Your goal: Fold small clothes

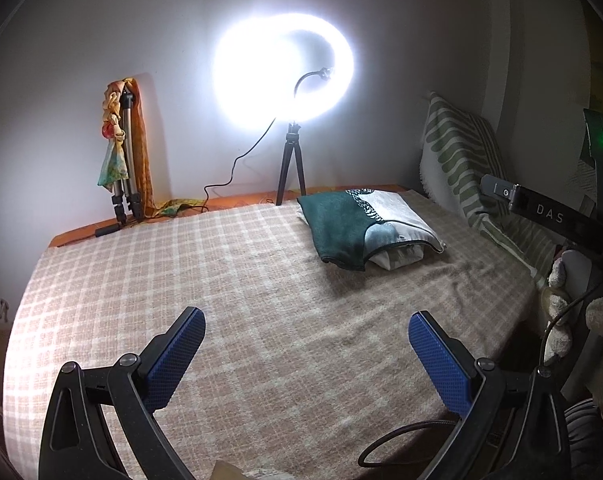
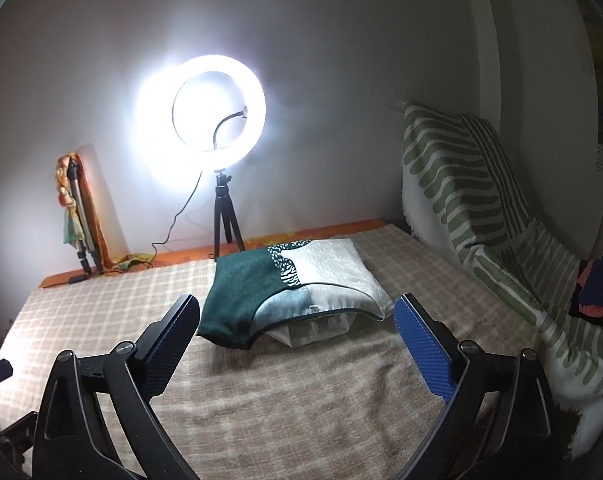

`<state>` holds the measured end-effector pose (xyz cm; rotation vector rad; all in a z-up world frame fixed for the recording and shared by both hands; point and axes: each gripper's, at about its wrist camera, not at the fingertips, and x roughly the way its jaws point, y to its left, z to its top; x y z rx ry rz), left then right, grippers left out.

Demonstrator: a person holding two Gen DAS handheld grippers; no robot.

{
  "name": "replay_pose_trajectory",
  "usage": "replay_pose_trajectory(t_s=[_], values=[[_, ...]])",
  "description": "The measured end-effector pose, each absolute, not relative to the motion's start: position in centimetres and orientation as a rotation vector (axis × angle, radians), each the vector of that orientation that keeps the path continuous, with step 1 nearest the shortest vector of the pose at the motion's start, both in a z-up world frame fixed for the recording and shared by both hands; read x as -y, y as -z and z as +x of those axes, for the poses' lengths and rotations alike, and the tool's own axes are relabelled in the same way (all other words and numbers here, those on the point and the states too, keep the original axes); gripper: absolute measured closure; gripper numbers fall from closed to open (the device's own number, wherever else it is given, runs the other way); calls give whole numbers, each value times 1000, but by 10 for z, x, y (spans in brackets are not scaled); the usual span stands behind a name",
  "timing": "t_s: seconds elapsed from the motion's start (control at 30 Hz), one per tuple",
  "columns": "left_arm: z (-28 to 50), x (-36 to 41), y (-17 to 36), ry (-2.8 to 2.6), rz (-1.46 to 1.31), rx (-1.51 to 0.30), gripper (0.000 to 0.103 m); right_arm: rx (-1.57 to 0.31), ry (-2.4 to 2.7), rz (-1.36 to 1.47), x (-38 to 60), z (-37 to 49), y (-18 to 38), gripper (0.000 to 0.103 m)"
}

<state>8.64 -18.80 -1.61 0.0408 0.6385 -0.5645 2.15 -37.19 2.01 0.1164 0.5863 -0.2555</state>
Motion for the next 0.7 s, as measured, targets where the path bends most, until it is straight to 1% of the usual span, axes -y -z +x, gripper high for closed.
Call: replay_pose_trajectory(t_s=[0.7], values=[[85,188,15,538,59,-630,0,-584,246,104,366,23,-16,5]])
